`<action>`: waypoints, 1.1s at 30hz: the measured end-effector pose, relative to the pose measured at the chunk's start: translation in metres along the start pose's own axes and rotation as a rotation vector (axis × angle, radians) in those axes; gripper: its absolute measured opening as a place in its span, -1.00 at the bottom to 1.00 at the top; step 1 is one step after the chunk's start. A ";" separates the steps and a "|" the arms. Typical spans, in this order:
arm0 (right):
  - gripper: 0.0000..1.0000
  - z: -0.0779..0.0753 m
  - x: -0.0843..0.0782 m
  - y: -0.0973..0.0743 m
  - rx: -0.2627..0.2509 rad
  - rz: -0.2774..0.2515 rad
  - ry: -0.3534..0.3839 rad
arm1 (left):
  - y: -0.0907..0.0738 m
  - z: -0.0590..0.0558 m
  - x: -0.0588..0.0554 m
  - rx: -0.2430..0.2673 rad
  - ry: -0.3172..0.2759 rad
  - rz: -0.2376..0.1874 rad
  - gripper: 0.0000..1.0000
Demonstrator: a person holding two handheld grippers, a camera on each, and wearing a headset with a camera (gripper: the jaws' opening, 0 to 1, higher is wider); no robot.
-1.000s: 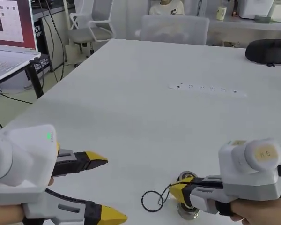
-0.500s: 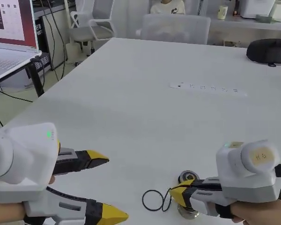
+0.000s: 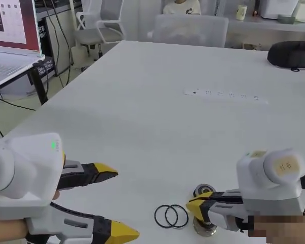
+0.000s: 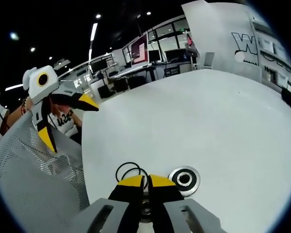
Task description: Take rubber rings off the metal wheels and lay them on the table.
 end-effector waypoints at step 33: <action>-0.73 -0.035 0.016 -0.030 -0.052 -0.099 0.042 | 0.000 -0.001 -0.002 -0.005 -0.015 0.008 0.28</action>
Point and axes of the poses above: the centre of the closed fingertips' face, and the gripper's own axes: y roughly forward along the fingers, z roughly to its left, x roughly out of its top, the point moved 3 cm from there along -y, roughly backward along the fingers, and after that the axes turned 1 degree about -z, right-handed, at the moved point
